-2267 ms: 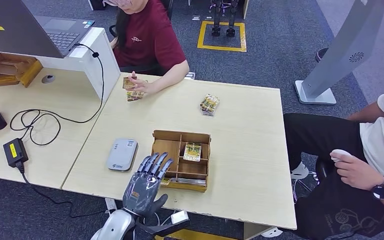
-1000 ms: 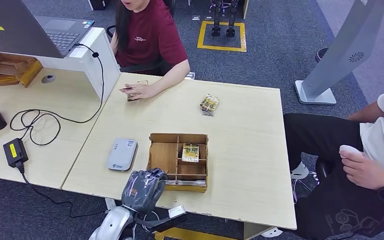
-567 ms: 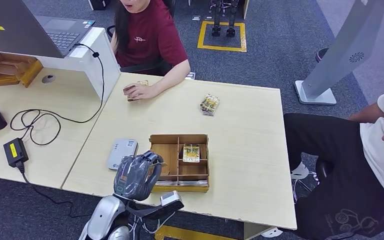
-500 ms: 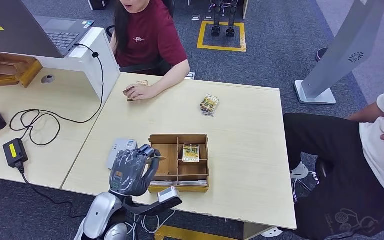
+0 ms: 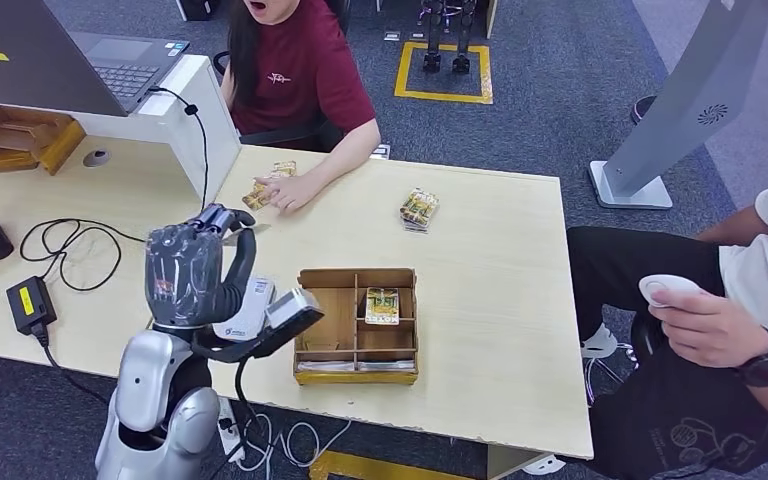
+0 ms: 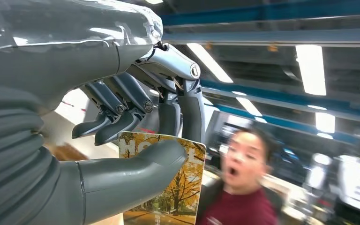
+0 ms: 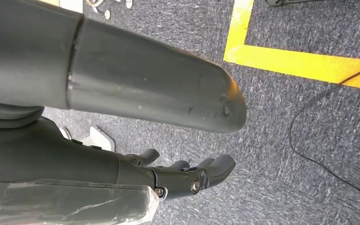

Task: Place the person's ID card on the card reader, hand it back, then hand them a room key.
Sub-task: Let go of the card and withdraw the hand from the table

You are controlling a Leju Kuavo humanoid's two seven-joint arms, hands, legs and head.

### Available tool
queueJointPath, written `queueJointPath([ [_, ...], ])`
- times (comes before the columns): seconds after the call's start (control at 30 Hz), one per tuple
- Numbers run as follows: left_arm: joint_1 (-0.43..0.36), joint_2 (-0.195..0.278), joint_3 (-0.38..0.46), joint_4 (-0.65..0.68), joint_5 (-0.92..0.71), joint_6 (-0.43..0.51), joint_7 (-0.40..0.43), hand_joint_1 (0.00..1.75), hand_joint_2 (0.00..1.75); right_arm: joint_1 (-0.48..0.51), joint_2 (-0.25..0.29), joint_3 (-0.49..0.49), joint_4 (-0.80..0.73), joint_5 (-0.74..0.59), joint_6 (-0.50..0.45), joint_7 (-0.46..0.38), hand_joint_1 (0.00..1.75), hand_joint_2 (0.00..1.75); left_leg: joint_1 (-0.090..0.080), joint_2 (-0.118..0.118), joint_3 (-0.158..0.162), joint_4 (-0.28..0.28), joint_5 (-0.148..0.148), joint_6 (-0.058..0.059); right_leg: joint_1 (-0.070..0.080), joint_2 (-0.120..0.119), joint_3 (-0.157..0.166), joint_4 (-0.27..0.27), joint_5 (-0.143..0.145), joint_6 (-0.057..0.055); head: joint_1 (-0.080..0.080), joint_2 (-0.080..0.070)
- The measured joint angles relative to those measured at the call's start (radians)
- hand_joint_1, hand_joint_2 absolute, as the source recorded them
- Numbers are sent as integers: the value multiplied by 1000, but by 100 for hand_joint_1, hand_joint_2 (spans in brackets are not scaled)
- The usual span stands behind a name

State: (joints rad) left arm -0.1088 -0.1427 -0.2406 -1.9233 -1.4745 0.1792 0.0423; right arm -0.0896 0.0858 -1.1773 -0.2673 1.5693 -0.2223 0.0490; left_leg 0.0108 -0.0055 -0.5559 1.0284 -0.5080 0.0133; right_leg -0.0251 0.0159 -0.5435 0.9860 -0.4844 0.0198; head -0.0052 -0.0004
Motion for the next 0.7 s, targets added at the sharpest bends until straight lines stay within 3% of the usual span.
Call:
queueJointPath([
  [0.33, -112, -30, 234, 141, -81, -11, 21, 175, 175, -3, 0, 45, 0, 1, 12, 0, 0, 0, 0, 0, 0, 0, 0, 0, 0, 0, 0, 0, 0, 0, 0, 0],
  [0.7, -130, -41, 310, 230, -93, -8, 30, 175, 175, -3, 0, 62, 0, 1, 11, 1, 0, 0, 0, 0, 0, 0, 0, 0, 0, 0, 0, 0, 0, 0, 0, 0],
])
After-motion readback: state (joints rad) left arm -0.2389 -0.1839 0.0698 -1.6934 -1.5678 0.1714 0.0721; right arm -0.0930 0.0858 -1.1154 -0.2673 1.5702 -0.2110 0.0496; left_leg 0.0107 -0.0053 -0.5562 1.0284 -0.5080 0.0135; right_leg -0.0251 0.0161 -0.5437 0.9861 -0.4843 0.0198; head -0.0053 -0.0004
